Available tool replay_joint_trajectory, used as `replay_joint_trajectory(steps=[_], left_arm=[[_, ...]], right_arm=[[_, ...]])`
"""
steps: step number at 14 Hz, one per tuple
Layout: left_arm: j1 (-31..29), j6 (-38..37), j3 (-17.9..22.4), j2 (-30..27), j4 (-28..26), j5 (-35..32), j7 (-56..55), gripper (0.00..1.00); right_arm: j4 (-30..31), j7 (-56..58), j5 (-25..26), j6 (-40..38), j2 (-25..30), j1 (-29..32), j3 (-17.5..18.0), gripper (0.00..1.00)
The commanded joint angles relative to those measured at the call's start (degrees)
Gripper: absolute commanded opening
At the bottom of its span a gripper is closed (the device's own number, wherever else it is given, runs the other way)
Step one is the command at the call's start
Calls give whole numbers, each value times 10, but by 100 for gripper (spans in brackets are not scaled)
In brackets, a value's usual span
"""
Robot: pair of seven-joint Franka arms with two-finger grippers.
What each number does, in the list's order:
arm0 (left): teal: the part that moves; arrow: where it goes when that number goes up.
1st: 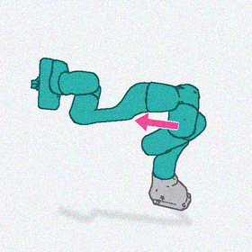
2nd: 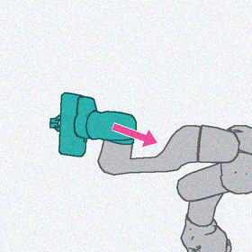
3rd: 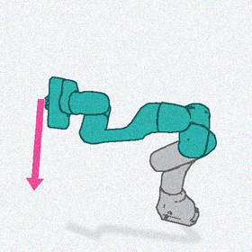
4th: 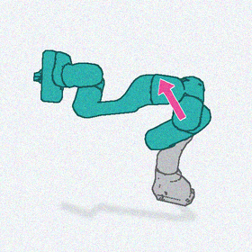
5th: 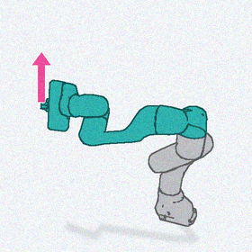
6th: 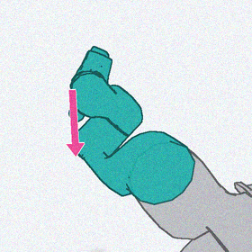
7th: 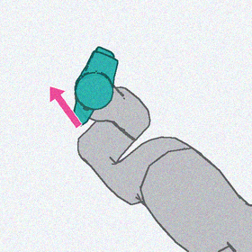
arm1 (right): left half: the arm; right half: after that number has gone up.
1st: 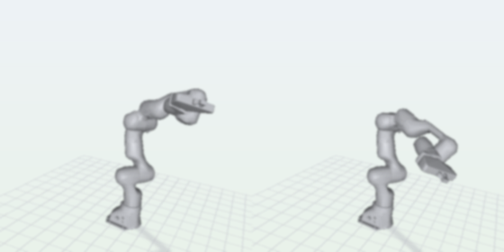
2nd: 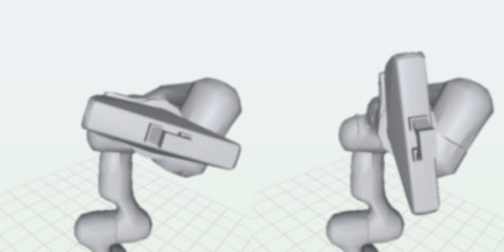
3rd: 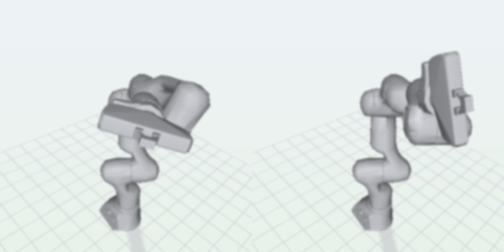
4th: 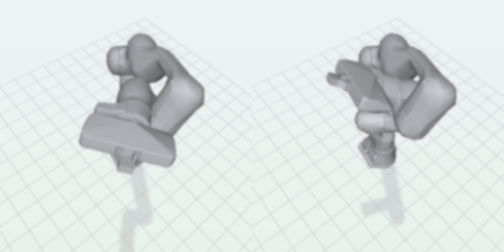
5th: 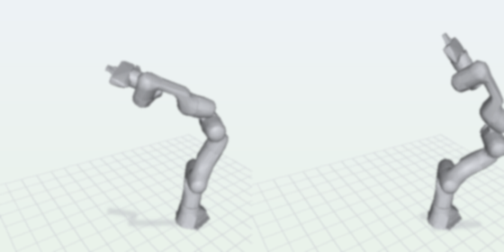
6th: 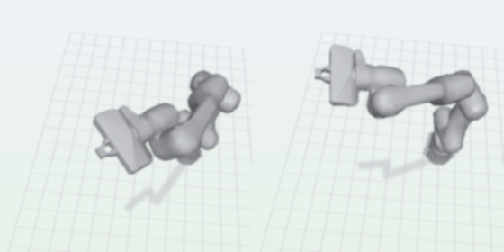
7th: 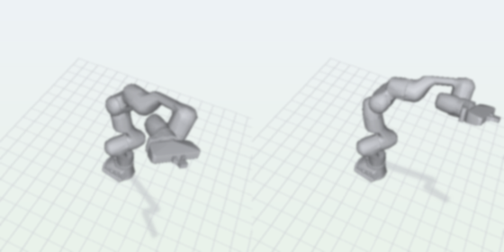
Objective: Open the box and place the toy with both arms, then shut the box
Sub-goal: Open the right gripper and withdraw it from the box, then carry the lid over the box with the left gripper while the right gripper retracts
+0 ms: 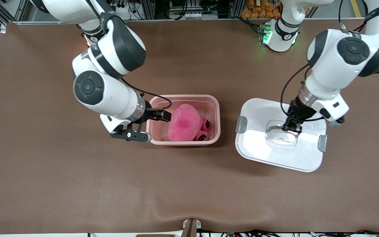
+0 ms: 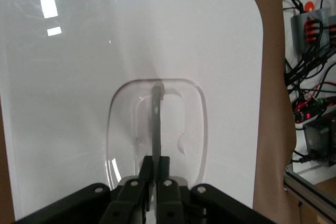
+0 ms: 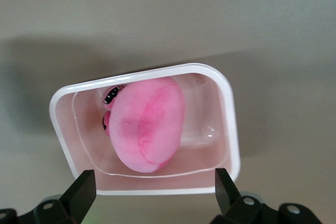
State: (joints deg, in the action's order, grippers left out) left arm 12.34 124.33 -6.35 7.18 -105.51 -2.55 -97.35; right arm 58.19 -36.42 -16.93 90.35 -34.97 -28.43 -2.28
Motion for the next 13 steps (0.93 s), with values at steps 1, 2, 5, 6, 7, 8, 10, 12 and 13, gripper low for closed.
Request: replay_joint_trajectory(steps=[1, 2, 5, 6, 7, 8, 10, 12, 13], left_arm=[[43, 0, -10, -3, 8, -4, -66, 0], [64, 0, -12, -2, 16, -17, -100, 0], [119, 0, -14, 15, 43, -68, -208, 0], [133, -1, -14, 26, 54, -82, -239, 0], [152, -3, -13, 36, 65, -96, -266, 0], [167, -4, -13, 51, 74, -109, -292, 0], [204, -17, -13, 93, 115, -133, -347, 0], [236, -50, -13, 142, 172, -144, -381, 0], [247, -65, -13, 163, 201, -144, -390, 0]], right_arm=[[10, 1, 12, -32, 31, 26, 6, 100], [10, 0, 18, -45, 39, 33, 5, 100], [11, 3, 85, -67, 70, 35, 8, 100], [11, 18, 102, -67, 74, 37, 7, 100], [12, 45, 108, -68, 80, 46, 6, 100], [15, 73, 110, -68, 92, 63, 8, 100], [16, 89, 110, -95, 101, 93, 8, 100], [16, 92, 104, -106, 109, 130, 9, 100], [16, 95, 102, -107, 122, 143, 10, 100]])
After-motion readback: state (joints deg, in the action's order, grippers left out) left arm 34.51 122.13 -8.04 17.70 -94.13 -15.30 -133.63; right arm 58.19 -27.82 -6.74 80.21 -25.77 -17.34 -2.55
